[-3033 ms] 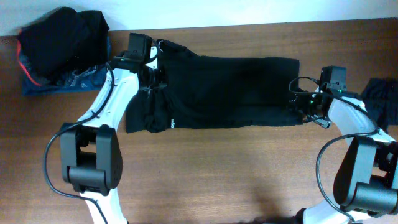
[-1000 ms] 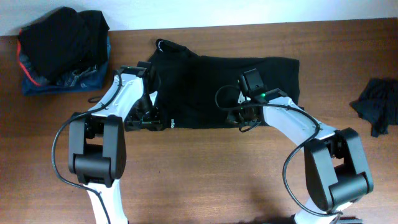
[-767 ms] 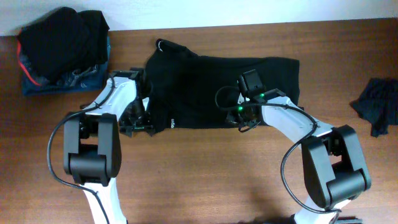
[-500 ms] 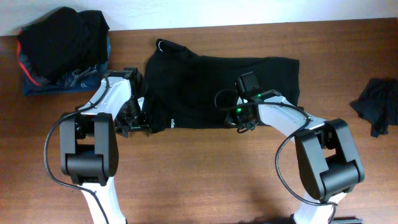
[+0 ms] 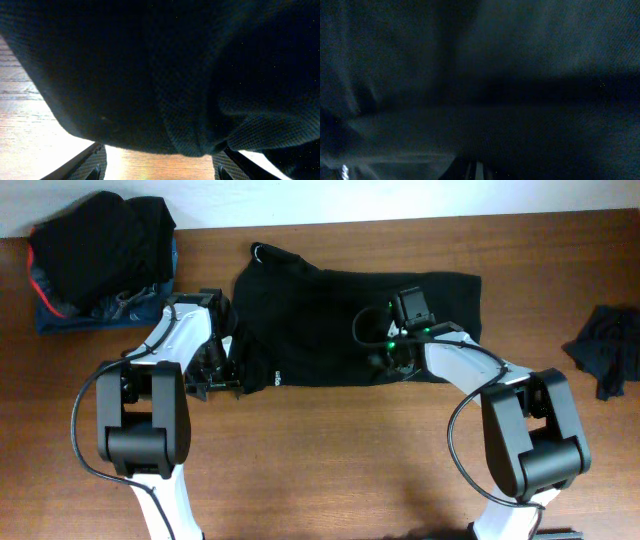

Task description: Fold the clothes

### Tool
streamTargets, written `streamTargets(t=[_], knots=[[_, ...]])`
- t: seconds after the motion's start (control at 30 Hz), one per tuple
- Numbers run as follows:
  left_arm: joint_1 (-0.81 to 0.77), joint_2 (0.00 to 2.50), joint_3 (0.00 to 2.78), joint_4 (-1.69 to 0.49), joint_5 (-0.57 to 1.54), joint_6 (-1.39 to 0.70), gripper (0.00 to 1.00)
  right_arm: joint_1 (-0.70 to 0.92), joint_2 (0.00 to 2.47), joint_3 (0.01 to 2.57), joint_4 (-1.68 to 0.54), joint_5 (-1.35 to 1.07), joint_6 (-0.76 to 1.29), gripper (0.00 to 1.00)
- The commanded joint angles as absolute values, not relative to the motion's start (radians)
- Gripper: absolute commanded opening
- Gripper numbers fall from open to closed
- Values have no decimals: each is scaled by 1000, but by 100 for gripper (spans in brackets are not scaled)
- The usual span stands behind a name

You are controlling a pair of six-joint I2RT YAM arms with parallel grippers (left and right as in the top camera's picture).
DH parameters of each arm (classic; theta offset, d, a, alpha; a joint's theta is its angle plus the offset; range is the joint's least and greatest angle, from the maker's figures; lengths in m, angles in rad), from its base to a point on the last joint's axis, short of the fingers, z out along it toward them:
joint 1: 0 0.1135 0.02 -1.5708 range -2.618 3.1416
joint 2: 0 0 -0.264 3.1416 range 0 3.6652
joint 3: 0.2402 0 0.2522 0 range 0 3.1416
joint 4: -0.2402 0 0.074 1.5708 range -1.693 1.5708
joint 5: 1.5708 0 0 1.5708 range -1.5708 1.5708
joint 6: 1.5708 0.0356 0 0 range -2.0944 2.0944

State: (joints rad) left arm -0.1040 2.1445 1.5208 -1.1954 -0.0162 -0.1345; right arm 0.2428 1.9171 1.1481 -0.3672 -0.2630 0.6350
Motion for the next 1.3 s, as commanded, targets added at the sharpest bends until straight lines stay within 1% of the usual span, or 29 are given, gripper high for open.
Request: streamTargets(t=[0.0, 0.17, 0.27, 0.3, 0.37, 0.4, 0.5, 0.53, 0.57, 0.67, 0.7, 0.77, 0.87, 1.07, 1.27], knots=[[-100, 2126, 1515, -1196, -26, -126, 67, 221, 1920, 1156, -306, -246, 633, 11], [-100, 2126, 1515, -1196, -23, -125, 67, 207, 1920, 1156, -182, -186, 633, 11], [-100, 2126, 1515, -1196, -23, -126, 68, 207, 1921, 1156, -140, -88, 633, 10], [-100, 2126, 1515, -1196, -23, -125, 68, 207, 1921, 1156, -134, -24, 620, 10], [-100, 2126, 1515, -1197, -23, -125, 67, 194, 1919, 1158, -136, -15, 540, 10], [-100, 2125, 1515, -1197, -23, -125, 66, 183, 1910, 1166, -159, -17, 501, 10], [-100, 2096, 1520, -1196, -23, -126, 62, 133, 1865, 1203, -271, -19, 493, 10], [-101, 2053, 1533, -1196, -23, -126, 62, 94, 1827, 1241, -372, -28, 492, 11], [-102, 2032, 1539, -1196, -23, -126, 62, 83, 1817, 1253, -402, -33, 483, 11], [-117, 1907, 1551, -1196, -19, -125, 62, 18, 1755, 1357, -662, -49, 415, 15], [-139, 1832, 1551, -1197, 15, -124, 62, -5, 1736, 1406, -810, -52, 382, 16], [-168, 1791, 1552, -1196, 86, -105, 62, -15, 1733, 1429, -905, -60, 361, 18], [-226, 1782, 1551, -1196, 157, -99, 62, -14, 1747, 1417, -982, -59, 325, 22], [-325, 1824, 1551, -1186, 157, -99, 63, -14, 1843, 1371, -1006, -59, 317, 22], [-329, 1825, 1551, -1186, 157, -99, 63, -14, 1937, 1371, -982, -59, 314, 22]])
